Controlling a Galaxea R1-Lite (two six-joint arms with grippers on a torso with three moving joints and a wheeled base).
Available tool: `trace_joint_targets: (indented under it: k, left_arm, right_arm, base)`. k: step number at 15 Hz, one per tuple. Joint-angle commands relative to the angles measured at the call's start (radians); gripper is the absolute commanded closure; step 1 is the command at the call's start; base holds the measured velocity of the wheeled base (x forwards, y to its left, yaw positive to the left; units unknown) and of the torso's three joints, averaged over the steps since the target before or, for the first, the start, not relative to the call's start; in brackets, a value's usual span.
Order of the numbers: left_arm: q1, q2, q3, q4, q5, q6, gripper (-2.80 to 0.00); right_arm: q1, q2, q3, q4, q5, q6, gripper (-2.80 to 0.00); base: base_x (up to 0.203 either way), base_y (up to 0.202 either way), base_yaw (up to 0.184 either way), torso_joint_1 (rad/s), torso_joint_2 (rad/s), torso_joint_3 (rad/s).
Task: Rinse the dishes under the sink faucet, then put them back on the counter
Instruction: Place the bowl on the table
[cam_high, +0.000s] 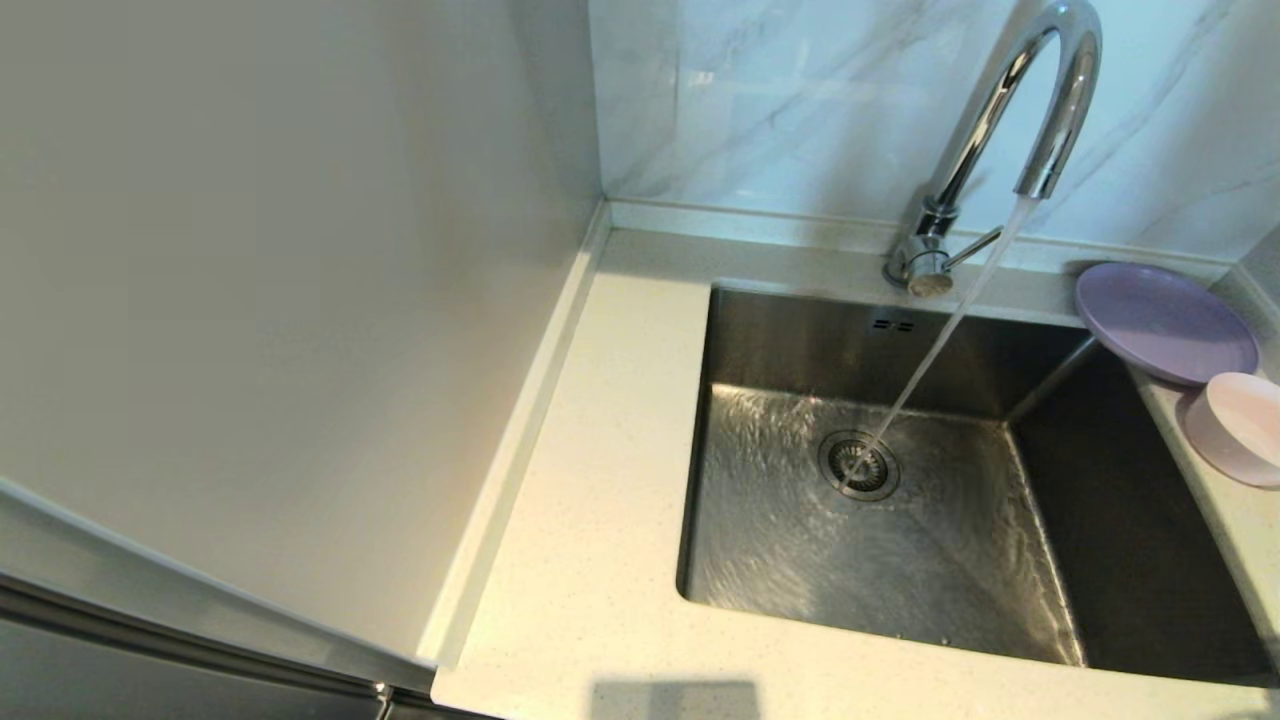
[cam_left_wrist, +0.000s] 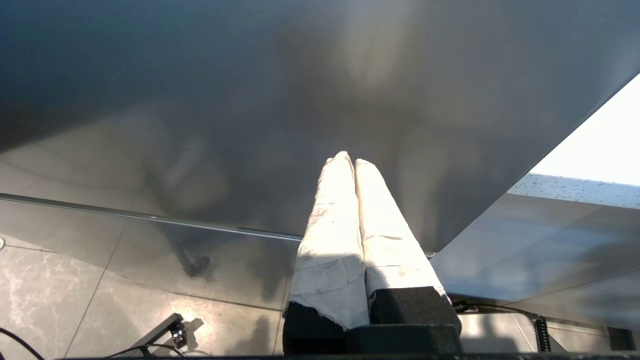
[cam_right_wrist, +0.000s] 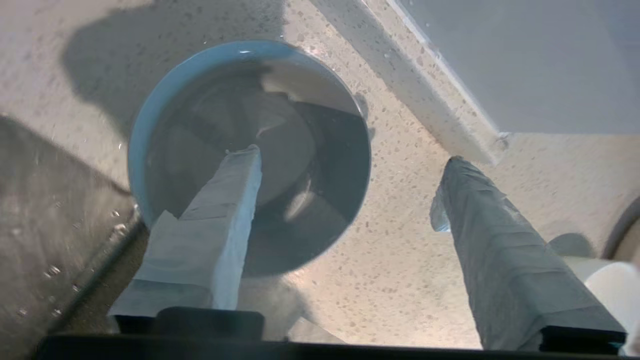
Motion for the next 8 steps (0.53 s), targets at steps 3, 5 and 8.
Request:
trace_joint_targets:
  k: [3, 5, 8]
  left_arm:
    - [0.000, 0.000, 0.000, 0.000, 0.000, 0.000, 0.00]
    - [0.000, 0.000, 0.000, 0.000, 0.000, 0.000, 0.00]
    - [0.000, 0.000, 0.000, 0.000, 0.000, 0.000, 0.00]
  right_arm:
    - [0.092, -0.136, -0.058, 0.213, -0.002, -0.120, -2.80]
    - [0.166, -0.189, -0.102, 0.235, -0.002, -0.135, 0.00]
    - [0.318, -0.270, -0.152, 0.217, 0.003, -0.147, 0.00]
  base:
    - [0.000, 0.000, 0.000, 0.000, 0.00, 0.000]
    - [0.000, 0.000, 0.000, 0.000, 0.00, 0.000]
    - [0.000, 0.000, 0.000, 0.000, 0.00, 0.000]
